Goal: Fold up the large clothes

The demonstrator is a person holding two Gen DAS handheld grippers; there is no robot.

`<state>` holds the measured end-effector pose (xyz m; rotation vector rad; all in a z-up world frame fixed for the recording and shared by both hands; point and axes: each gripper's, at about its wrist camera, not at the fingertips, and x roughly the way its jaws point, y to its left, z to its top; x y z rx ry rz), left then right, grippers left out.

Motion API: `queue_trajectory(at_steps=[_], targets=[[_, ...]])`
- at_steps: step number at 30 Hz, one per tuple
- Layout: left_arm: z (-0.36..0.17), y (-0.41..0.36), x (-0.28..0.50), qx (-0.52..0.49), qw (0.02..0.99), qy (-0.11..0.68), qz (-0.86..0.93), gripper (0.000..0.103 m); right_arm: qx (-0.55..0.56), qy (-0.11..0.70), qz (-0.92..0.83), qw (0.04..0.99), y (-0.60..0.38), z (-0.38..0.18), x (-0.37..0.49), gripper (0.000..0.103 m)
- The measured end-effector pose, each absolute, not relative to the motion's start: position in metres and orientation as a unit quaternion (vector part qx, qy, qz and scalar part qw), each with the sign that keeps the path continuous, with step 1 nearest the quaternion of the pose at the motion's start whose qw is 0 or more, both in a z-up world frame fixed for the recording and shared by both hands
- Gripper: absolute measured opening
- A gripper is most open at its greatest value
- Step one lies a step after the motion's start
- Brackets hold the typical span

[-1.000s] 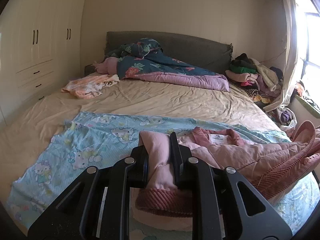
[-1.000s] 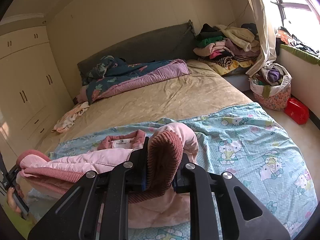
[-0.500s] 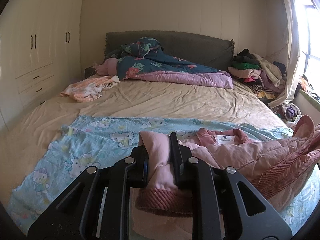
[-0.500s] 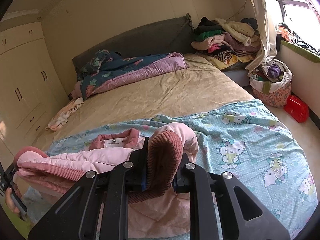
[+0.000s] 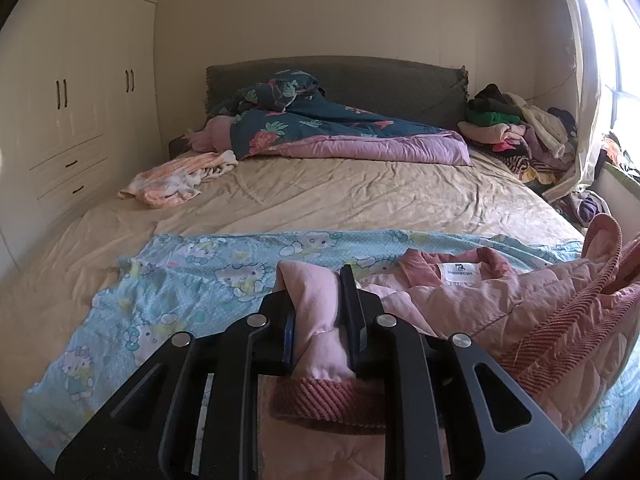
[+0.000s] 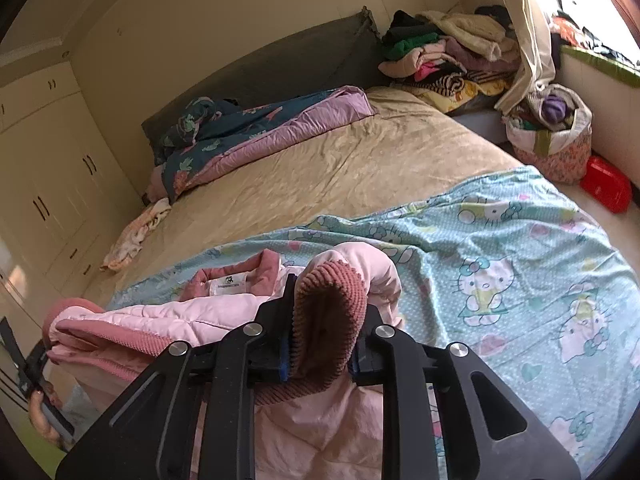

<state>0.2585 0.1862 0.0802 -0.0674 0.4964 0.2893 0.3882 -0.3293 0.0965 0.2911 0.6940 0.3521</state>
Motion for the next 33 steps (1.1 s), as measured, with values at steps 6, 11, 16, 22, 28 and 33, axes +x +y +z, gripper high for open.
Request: queue_trajectory(at_steps=[6,11,16,22,28,33], targets=[[0.08,0.187,0.263,-0.034,0.958,0.247,0.141,0.012,0.153,0.341,0.176,0.911,-0.329,0.096,0.394,0.023],[0.079,0.186,0.263,-0.034,0.958,0.247,0.14,0.012,0.172,0.341,0.191,0.904,-0.327,0.097,0.397,0.039],[0.076,0.183,0.269,-0.032,0.959,0.247,0.135,0.012,0.168,0.316,0.208,0.91,-0.32,0.104,0.392,0.064],[0.074,0.179,0.275,-0.033,0.959,0.248,0.133,0.012,0.129,0.311,0.236,0.912,-0.294,0.091,0.382,0.072],[0.074,0.172,0.282,-0.031,0.959,0.251,0.128,0.02,0.079,0.367,0.233,0.897,-0.26,0.047,0.38,0.074],[0.076,0.166,0.281,-0.028,0.961,0.247,0.121,0.033,0.081,0.384,0.24,0.888,-0.249,0.027,0.375,0.074]])
